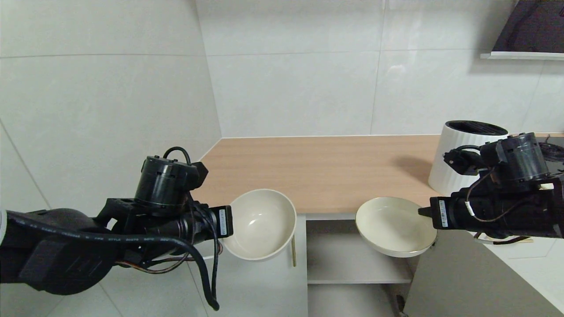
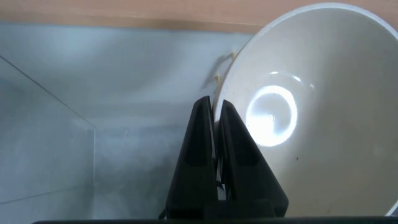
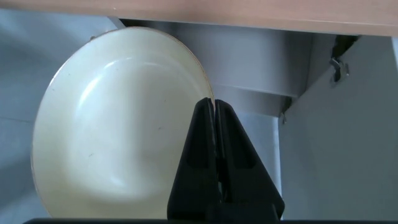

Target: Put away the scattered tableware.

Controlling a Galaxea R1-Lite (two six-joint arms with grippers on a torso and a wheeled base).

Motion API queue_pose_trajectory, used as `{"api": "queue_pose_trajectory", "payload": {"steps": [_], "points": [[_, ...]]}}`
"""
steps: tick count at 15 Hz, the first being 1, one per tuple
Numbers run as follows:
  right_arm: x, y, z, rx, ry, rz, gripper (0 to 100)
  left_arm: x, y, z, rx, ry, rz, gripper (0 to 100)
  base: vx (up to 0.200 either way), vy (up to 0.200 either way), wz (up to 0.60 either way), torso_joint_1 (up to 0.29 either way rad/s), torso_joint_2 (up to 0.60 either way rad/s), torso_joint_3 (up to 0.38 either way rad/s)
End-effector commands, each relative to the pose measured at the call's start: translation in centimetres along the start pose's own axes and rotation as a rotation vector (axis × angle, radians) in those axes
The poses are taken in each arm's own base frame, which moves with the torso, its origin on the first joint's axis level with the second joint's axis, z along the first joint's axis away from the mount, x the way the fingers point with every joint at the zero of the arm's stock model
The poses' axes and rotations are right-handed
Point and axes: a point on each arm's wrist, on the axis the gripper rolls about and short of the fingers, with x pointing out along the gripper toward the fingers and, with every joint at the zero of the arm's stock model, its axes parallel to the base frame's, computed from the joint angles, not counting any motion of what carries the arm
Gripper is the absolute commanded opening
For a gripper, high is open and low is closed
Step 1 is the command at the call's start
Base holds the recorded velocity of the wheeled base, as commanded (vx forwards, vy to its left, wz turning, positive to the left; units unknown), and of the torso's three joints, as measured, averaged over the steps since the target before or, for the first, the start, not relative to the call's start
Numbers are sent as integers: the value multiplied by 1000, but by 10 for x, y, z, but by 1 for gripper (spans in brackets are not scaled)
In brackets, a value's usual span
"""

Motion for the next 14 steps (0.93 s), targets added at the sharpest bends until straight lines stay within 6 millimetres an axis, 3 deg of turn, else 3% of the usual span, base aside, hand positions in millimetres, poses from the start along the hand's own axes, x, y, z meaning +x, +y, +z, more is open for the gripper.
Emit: {"api": "queue_pose_trajectory", "payload": {"steps": [1, 5, 14], "points": [[10, 0, -1, 3, 16, -6, 0, 6, 1, -3, -2, 15, 7, 0, 0, 0, 0, 0, 0, 0], [15, -1, -4, 1, 8, -2, 0, 6, 0, -2, -9, -4, 0, 0, 0, 0, 0, -61, 156, 83], [20, -1, -5, 1, 21, -6, 0, 9, 1, -3, -7, 5, 6, 0, 0, 0, 0, -193, 474, 271]]}}
